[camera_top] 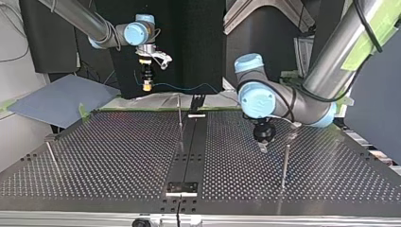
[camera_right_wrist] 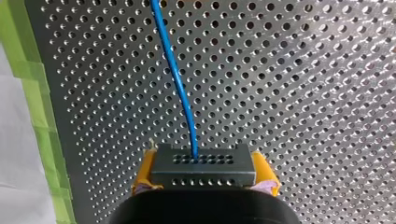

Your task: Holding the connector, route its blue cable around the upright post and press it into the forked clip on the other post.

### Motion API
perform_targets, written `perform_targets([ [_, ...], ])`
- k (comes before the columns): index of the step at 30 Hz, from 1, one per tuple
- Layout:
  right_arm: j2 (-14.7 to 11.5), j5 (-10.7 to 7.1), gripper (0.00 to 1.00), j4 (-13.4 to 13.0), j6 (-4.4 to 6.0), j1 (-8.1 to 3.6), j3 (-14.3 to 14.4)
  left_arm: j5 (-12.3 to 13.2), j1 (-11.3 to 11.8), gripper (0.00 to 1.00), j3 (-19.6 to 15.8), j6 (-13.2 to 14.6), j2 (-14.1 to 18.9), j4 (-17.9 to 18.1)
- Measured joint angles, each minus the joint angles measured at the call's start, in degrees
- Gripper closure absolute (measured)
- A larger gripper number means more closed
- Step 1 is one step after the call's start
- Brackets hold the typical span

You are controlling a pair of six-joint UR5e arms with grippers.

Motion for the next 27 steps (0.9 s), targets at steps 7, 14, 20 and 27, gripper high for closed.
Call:
perform_targets([
  [7, 0.0, 0.00, 1.00, 0.0, 0.01, 0.00, 0.0, -1.4, 0.3, 0.00, 0.1, -0.6, -0.4, 0.7],
  [14, 0.0, 0.01, 1.00, 0.0, 0.01, -0.01, 0.0, -4.2, 0.7, 0.00, 0.0, -1.3, -0.5, 0.8],
  [20, 0.0, 0.00, 1.00, 0.0, 0.01, -0.02, 0.0, -5.9, 0.8, 0.00, 0.0, -1.4, -0.5, 0.4],
  [27, 0.1, 0.00, 1.00, -0.1, 0.02, -0.02, 0.0, -5.5, 0.6, 0.00, 0.0, -1.4, -0.4, -0.4],
])
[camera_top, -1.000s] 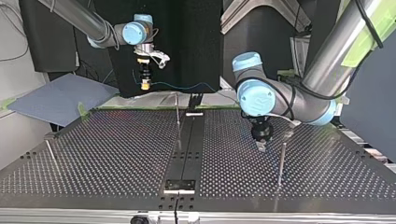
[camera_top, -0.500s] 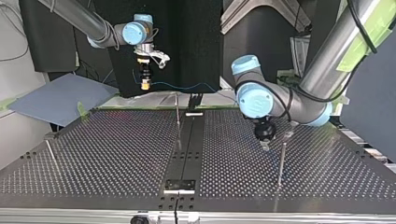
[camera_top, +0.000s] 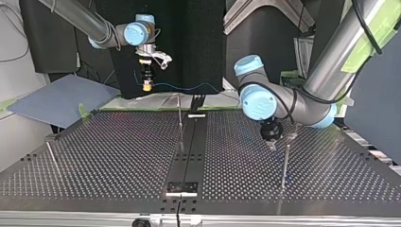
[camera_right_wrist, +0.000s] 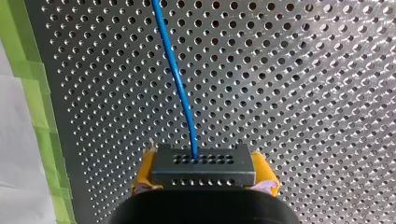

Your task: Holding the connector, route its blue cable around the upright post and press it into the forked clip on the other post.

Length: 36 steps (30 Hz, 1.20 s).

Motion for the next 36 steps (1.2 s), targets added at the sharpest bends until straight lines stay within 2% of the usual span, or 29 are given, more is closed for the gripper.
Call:
perform_targets([
  [9, 0.0, 0.00, 1.00, 0.1, -0.04, 0.01, 0.0, 3.1, -0.1, 0.00, 0.0, -0.4, 0.0, -0.5],
  [18, 0.1, 0.00, 1.00, 0.0, 0.00, 0.02, 0.0, 4.3, -0.2, 0.00, -1.1, -1.6, 0.0, -1.3],
  [29, 0.1, 0.03, 1.00, 0.0, 0.00, 0.03, 0.0, 4.8, -0.6, 0.00, -3.1, -2.8, -0.3, -0.9],
  [36, 0.1, 0.02, 1.00, -0.1, 0.00, 0.03, 0.0, 3.1, -1.2, 0.00, -3.3, -2.7, -3.1, -0.8],
])
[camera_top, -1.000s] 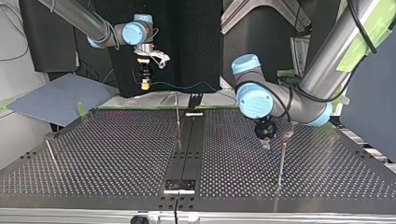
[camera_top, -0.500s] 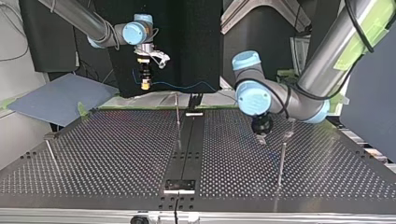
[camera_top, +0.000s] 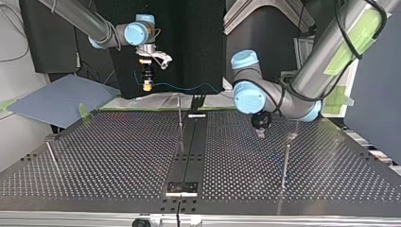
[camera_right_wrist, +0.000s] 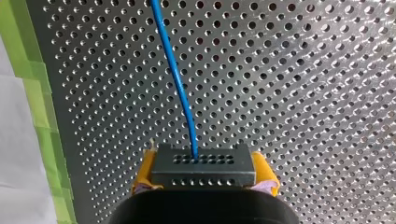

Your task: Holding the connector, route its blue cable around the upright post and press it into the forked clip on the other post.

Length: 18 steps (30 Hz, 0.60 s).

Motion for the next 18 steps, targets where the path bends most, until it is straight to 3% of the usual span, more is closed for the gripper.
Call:
perform_targets([
  [12, 0.0, -0.02, 1.00, -0.1, 0.00, 0.00, 0.0, -2.3, 0.3, 0.00, 0.0, -1.0, -6.0, 1.1],
  [18, 0.0, -0.04, 1.00, 0.0, 0.00, 0.00, 0.0, -1.3, 0.4, 0.00, 0.0, -1.2, -6.7, 1.3],
])
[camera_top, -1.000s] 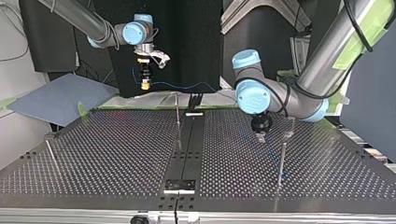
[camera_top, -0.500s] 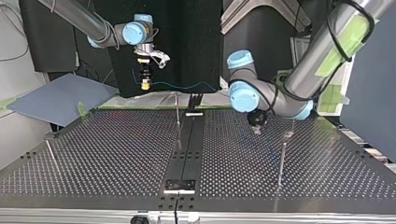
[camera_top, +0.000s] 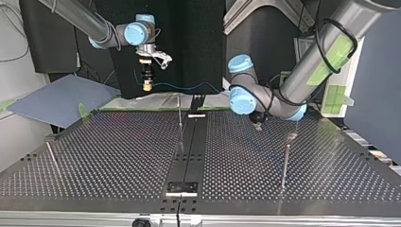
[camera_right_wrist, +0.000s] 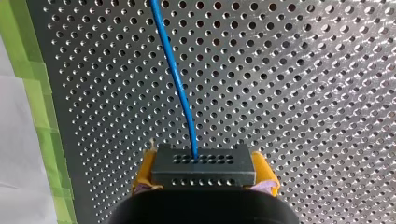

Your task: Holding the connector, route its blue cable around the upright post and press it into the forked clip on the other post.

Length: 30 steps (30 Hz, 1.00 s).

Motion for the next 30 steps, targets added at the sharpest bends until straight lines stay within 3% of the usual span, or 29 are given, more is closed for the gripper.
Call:
perform_targets([
  [7, 0.0, -0.01, 1.00, 0.0, 0.00, 0.04, 0.0, 2.1, 0.1, 0.00, -0.8, -0.2, 0.0, 0.9],
  [16, 0.0, -0.10, 1.00, -0.2, 0.10, 0.08, 0.0, 6.4, 0.6, 0.00, -1.7, -2.7, 0.0, 0.8],
  [30, 0.0, -0.59, 1.00, -0.5, 0.26, 0.09, 0.0, 12.0, 1.3, 0.00, -4.6, -3.1, 0.0, 1.9],
])
